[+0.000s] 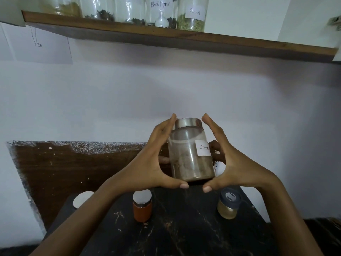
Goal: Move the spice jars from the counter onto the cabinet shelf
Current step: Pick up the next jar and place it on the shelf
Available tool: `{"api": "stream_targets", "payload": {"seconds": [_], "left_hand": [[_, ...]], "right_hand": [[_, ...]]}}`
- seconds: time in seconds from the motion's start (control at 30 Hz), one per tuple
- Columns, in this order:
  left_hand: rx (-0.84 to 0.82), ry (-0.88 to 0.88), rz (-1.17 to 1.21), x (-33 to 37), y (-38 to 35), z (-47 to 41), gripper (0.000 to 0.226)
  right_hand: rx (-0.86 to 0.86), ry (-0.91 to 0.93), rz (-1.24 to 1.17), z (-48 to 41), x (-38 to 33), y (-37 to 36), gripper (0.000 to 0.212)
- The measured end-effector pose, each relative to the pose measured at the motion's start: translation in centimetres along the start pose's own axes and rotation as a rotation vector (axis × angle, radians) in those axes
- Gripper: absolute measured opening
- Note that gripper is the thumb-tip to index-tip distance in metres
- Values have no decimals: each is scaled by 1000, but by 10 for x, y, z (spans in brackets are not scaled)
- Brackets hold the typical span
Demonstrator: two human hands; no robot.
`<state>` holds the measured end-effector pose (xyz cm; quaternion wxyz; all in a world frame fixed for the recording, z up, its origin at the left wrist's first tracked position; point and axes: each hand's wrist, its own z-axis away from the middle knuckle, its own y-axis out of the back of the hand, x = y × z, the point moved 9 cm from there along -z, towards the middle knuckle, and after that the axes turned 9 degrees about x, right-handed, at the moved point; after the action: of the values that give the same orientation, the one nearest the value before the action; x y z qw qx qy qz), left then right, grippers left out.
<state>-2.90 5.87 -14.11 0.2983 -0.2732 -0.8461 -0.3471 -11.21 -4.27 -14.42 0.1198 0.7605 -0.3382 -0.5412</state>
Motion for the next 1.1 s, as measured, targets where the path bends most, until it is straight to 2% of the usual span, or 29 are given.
{"api": "stream_targets", "payload": {"seconds": [0.1, 0.17, 0.4, 0.63, 0.8, 0.97, 1.1], "left_hand": [[-29, 23, 95, 0, -5, 2, 129], [-52, 37, 109, -3, -7, 3, 130], [-72, -3, -145, -1, -10, 1, 133], [-44, 54, 146, 0, -5, 1, 129], [-125, 108, 169, -9, -16, 2, 129], [-129, 98, 81, -8, -13, -1, 128], [-122, 49, -87, 0, -7, -5, 128]], "right_hand": [[-60, -30, -124, 3, 5, -4, 125], [-41, -37, -147, 4, 5, -4, 124], [98, 55, 44, -1, -7, 0, 126], [2, -7, -115, 5, 2, 8, 132], [41, -5, -46, 5, 0, 12, 128], [57, -35, -47, 5, 3, 13, 125], [70, -37, -48, 6, 2, 19, 124]]}}
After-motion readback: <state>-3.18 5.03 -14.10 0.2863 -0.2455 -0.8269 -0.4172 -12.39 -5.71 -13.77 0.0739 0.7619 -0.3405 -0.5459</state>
